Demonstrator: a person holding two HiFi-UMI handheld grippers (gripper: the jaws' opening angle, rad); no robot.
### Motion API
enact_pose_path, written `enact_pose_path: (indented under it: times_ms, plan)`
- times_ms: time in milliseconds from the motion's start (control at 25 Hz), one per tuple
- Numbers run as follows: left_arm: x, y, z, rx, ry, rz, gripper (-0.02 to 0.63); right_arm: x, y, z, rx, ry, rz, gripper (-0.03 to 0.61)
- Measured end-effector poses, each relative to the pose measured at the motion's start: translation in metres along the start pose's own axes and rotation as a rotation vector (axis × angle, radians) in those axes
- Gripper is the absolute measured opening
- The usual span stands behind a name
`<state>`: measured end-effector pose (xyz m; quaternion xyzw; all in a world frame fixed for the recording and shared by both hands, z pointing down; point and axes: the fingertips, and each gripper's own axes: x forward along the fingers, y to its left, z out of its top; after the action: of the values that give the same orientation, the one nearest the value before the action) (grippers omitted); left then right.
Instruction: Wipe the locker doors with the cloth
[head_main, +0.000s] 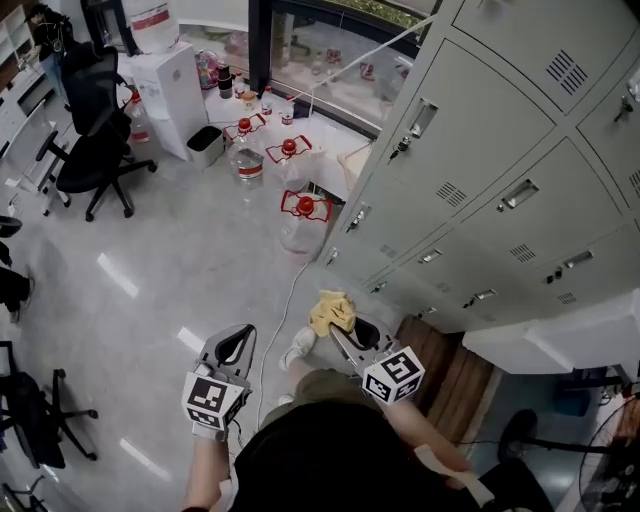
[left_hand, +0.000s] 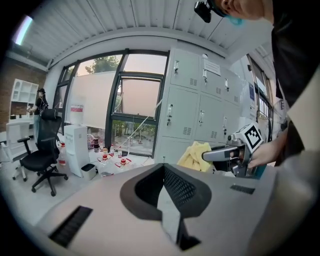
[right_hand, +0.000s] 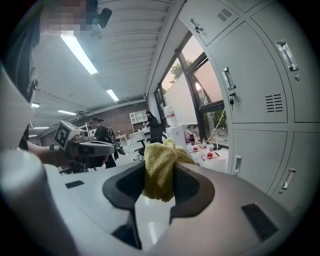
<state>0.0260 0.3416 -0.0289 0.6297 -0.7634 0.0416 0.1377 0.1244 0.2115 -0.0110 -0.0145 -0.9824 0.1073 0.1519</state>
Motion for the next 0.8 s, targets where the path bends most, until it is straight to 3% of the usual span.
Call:
enact_pose_path:
  times_ms: [360,640,800]
  plan:
    - [0.128,0.07,0.052,0.041,0.07,-0.111,0.008,0.081,-0.091,0.039,0.058,0.033,-0.07,0.146]
    - [0.202,0.091,0.068,0.07,0.102,-0.225,0.008,0.105,-0.147,0.058,0.096,0.01,-0.171,0.146]
    - [0.233,0.096,0.072,0.083,0.124,-0.325,0.008,0.109,-0.167,0.061,0.138,0.003,-0.27,0.146]
